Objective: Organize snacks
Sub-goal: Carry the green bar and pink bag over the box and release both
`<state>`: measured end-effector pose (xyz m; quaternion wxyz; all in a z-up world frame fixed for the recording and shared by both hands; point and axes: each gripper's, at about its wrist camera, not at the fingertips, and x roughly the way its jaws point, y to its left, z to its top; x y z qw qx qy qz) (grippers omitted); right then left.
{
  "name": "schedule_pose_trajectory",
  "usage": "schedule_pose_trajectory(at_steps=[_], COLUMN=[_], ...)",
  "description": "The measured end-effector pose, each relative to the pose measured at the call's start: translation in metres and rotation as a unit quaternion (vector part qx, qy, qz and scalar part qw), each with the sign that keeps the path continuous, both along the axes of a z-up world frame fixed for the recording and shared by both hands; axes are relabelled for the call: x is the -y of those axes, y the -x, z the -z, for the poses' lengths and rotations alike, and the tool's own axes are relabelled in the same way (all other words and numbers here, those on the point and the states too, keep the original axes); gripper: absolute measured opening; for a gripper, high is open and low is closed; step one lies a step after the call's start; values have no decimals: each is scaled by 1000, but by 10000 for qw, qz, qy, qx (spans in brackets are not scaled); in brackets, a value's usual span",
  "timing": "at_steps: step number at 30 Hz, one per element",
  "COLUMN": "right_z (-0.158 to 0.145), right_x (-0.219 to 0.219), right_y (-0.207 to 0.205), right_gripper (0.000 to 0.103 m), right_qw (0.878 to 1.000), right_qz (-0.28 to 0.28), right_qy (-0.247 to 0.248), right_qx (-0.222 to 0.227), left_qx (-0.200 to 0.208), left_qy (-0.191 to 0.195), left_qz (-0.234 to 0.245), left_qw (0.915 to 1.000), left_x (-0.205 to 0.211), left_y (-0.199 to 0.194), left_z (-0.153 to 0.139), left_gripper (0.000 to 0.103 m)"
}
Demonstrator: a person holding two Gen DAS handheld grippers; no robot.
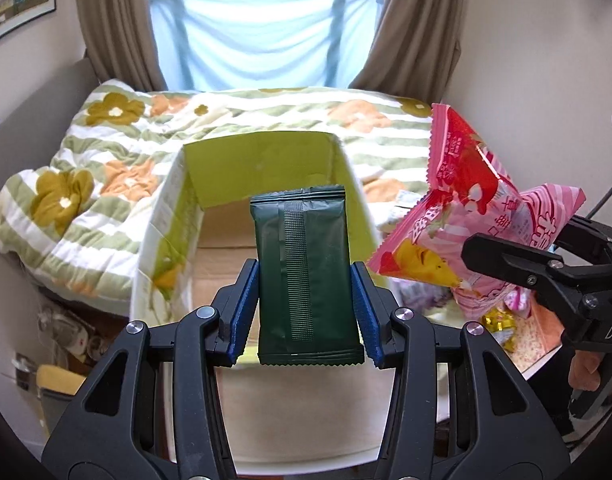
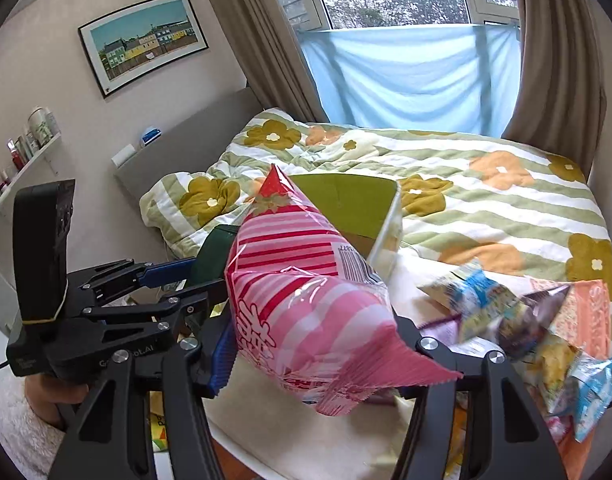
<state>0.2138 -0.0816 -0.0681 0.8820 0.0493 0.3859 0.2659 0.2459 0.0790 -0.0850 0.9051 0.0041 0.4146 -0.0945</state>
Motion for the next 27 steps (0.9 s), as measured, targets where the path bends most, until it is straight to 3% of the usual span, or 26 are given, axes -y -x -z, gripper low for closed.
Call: schedule_pose_trajectory(at_steps=[4, 9, 18, 23, 24, 25, 26, 27], right_z=[11, 31, 59, 64, 65, 66, 67, 68], right_x=[-43, -67, -75, -72, -71, -70, -68, -67], right_y=[-32, -56, -65, -62, -63, -64, -65, -66], right_gripper=[57, 57, 57, 57, 57, 57, 57, 57], right_qw=[9992, 9945, 9822, 9789, 9786, 9782, 9779, 9776], right_qz=[258, 781, 1449, 1567, 1574, 1583, 1589, 1591], right_qy=[-13, 44, 350, 426, 430, 415, 391, 381], right_qx=[-312, -703, -1145, -1242, -1255, -1276, -1304, -1328], left_qx=[-239, -598, -1081, -1162, -1183, -1190, -1130, -1044], left_qy=[-59, -293, -690, -857, -888, -904, -891, -841], left_qz=[56, 322, 888, 1078, 1089, 1057, 1012, 1008], left_qw=[9997, 9973, 9878, 9836, 9830, 9831, 9844, 9858], left_x=[-35, -59, -45, -33, -32, -33, -33, -35], left_y=[-32, -66, -93, -92, -91, -90, -88, -85], left_z=[13, 41, 87, 96, 96, 97, 94, 90], left_gripper=[42, 42, 42, 44, 58, 88, 102, 103])
